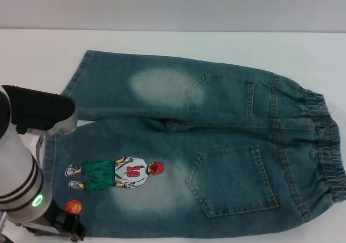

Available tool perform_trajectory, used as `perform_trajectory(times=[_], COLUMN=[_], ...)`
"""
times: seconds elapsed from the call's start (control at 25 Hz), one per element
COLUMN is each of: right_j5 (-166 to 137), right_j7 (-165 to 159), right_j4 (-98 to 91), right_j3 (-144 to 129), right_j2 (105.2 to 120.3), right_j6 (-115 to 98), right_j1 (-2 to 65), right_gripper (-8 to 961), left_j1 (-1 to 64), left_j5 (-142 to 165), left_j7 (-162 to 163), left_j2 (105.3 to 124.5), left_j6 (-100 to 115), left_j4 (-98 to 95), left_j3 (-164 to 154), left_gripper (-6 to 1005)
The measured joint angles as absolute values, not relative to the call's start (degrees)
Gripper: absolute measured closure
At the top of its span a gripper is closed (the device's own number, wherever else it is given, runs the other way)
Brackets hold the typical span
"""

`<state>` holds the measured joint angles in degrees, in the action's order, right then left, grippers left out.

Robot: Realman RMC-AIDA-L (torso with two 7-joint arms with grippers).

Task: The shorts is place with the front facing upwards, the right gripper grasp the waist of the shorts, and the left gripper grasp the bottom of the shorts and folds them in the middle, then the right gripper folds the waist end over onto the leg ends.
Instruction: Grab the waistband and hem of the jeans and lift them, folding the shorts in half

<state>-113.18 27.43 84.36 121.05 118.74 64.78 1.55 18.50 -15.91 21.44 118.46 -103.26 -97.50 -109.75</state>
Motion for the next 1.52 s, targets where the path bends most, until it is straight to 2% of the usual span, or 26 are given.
perform_trajectory(times=[0.36,0.56,0.92,1.32,1.52], right_j5=[-113.13,-112.47,-111.17,-111.08,-111.02], right_j7=[27.95,28.35,29.27,29.77,29.86], right_j4=[84.38,84.33,83.7,83.41,82.89], right_j3=[122.16,123.04,123.43,124.82,124.83], right_j2=[118.74,118.74,118.74,118.83,118.8], right_j6=[65.93,66.38,66.81,67.3,67.33], right_j1=[1.86,1.85,1.76,1.57,1.76], right_gripper=[204,204,202,203,202], left_j1=[20.56,20.51,21.26,21.03,20.97], left_j5=[-17.95,-18.0,-17.63,-17.58,-17.57], left_j7=[20.27,20.04,20.1,20.21,20.28], left_j2=[118.19,118.14,118.21,118.17,118.26], left_j6=[-104.95,-105.54,-105.53,-105.38,-105.53], left_j4=[-96.57,-96.33,-97.33,-97.85,-97.92], left_j3=[-109.42,-109.27,-109.32,-109.26,-109.35], left_gripper=[175,271,667,924,988])
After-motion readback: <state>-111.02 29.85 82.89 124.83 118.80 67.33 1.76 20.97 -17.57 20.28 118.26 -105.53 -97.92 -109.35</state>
